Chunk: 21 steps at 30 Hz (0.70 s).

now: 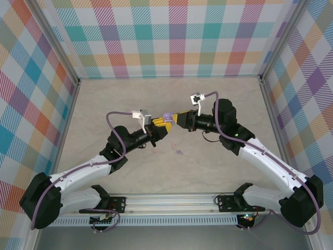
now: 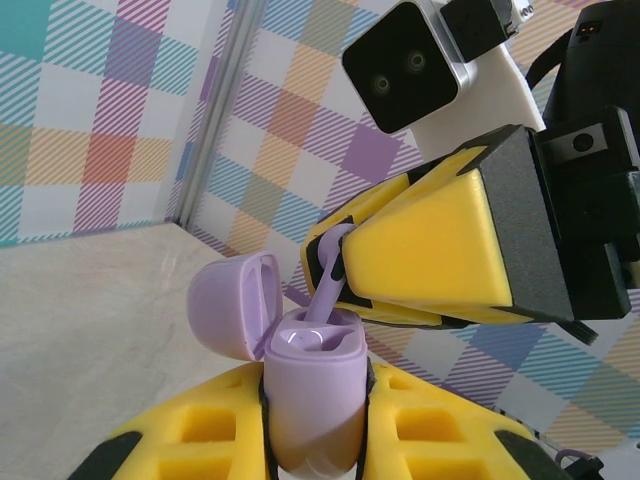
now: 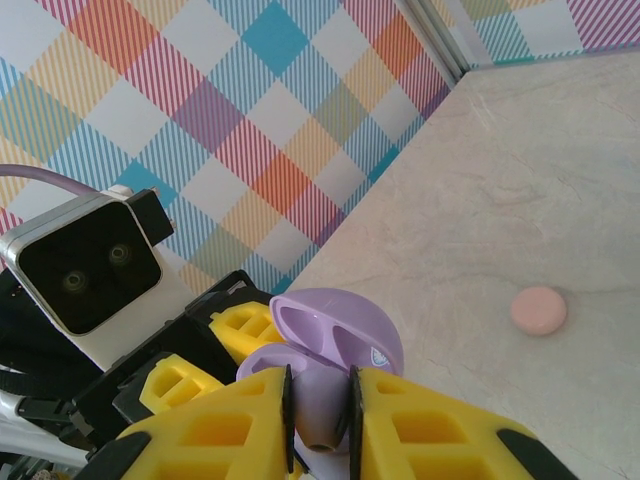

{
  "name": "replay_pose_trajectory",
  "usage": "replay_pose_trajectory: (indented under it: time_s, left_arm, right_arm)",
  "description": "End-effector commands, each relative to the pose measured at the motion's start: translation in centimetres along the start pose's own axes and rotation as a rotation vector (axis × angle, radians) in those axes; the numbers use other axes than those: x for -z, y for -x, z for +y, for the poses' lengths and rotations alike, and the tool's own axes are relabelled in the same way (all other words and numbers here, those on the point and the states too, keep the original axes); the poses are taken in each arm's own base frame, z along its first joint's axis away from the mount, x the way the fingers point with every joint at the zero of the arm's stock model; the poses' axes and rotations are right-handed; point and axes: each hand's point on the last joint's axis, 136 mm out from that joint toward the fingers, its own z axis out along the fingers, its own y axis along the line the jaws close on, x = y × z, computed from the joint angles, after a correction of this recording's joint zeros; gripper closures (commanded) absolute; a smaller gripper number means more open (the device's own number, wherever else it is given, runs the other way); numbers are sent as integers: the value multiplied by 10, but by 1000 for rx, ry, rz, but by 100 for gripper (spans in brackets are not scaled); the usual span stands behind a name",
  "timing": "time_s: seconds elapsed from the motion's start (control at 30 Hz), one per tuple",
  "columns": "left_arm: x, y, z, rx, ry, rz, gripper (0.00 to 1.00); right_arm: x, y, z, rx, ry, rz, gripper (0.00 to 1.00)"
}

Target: Insert wireless bluetooth earbuds into charging case

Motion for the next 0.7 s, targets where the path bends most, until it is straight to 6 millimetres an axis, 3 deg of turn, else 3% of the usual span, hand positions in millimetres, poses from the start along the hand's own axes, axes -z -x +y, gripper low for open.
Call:
replay_pose_trajectory:
  time_s: [0.0, 0.67]
  left_arm:
    - [1, 11, -14, -29, -44, -43, 86]
    - [-1, -1, -11, -43, -40, 5, 86]
  right_arm:
    - [1, 0, 10, 22, 24, 17, 80]
    - [11, 6, 23, 35, 46, -5, 81]
